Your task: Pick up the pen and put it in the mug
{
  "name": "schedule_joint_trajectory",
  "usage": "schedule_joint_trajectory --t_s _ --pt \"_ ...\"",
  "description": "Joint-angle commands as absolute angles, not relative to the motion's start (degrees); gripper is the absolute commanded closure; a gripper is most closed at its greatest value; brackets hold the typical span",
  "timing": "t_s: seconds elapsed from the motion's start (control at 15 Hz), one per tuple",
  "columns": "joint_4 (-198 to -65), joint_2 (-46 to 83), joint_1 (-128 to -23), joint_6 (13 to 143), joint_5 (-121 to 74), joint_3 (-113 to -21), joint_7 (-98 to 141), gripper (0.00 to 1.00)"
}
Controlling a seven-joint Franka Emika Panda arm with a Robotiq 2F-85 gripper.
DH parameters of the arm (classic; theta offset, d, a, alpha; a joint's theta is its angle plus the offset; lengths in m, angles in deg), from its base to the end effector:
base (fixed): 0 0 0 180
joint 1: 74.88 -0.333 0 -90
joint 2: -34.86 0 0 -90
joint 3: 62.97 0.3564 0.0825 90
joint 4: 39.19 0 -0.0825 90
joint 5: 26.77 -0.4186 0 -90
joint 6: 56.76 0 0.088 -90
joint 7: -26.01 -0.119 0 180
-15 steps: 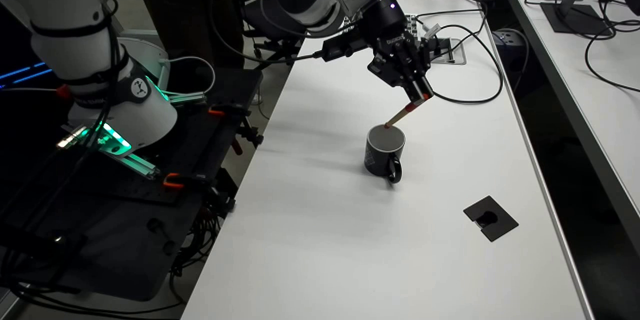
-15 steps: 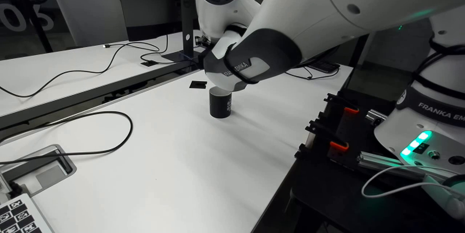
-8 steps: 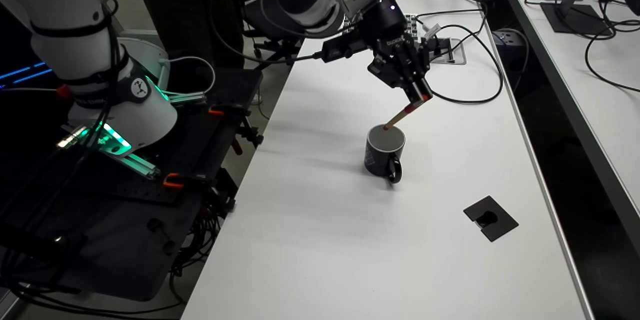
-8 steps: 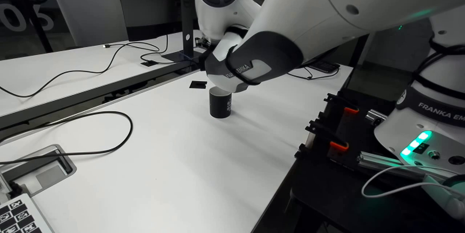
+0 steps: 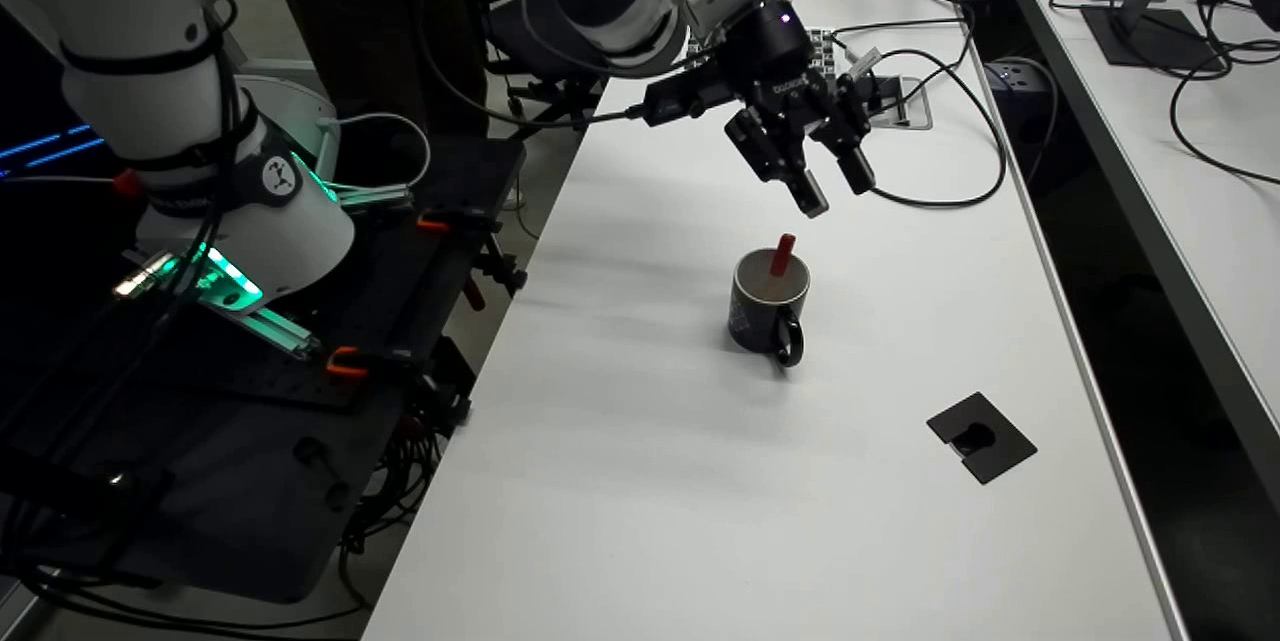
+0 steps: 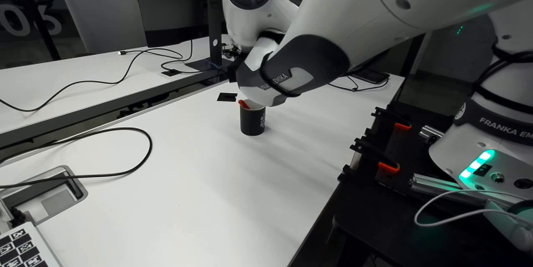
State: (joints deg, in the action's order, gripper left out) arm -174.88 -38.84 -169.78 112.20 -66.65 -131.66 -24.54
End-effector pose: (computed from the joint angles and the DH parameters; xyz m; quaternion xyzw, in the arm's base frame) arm 0.5283 0.1431 0.1882 0.8219 -0.3060 0.4218 0.2301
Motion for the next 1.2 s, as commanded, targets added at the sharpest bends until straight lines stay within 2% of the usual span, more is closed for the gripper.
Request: schedule_joint_trajectory --t_s 0.0,0.07,0.33,0.73,1.13 --pt "-175.3 -36.7 -169.9 112.3 -64.0 -132.1 -26.9 0.05" --pt "-175.3 -36.5 -170.0 112.2 -63.7 -132.1 -27.1 0.00" --pt "-175.7 -34.3 -170.2 113.2 -61.9 -131.8 -26.4 0.00" --pt "-180.9 -22.0 -172.9 117.9 -52.6 -133.5 -14.5 0.00" --pt "-189.0 -8.6 -176.3 130.3 -48.4 -135.9 0.9 0.00"
